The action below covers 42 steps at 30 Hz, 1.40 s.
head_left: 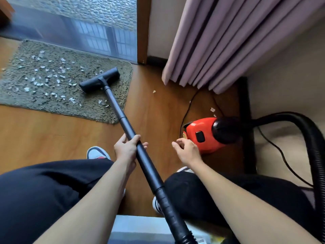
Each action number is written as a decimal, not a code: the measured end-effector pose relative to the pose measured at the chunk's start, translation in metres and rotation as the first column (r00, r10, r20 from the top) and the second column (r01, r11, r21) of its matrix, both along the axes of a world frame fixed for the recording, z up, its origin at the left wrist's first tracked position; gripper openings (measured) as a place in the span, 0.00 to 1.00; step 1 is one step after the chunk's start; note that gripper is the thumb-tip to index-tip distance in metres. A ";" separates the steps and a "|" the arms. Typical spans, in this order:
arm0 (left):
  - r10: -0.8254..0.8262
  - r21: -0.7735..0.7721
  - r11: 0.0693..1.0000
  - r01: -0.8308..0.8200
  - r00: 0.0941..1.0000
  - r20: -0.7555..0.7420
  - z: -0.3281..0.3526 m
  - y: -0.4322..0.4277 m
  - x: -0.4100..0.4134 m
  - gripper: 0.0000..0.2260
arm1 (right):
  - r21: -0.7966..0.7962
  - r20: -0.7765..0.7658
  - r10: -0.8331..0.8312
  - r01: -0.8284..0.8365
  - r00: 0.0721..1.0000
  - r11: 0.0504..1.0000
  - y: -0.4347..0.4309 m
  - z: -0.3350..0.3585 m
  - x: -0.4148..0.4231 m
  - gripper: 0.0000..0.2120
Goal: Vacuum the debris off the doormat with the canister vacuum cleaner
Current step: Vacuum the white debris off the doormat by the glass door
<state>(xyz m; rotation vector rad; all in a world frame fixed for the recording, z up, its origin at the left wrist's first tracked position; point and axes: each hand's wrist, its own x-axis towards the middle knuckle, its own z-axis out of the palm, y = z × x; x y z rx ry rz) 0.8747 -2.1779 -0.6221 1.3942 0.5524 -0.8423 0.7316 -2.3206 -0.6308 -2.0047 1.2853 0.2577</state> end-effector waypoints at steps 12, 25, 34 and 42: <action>-0.017 0.012 1.000 0.017 0.999 0.052 -0.010 -0.015 -0.009 0.08 | -0.111 -0.540 0.335 -0.460 0.772 0.881 -0.067 -0.073 -0.059 0.41; -0.013 0.031 0.999 0.011 0.999 0.042 -0.022 -0.014 -0.009 0.22 | -0.098 -0.465 0.230 -0.309 0.855 0.946 -0.071 -0.085 -0.054 0.45; -0.017 0.059 0.998 0.014 0.999 0.043 -0.016 -0.016 -0.006 0.17 | -0.066 -0.302 0.138 -0.165 0.943 0.984 -0.064 -0.059 -0.032 0.42; -0.033 0.112 0.993 0.024 0.996 0.082 0.009 -0.003 -0.005 0.09 | 0.663 0.079 -0.311 0.183 0.947 0.726 0.056 0.034 0.031 0.19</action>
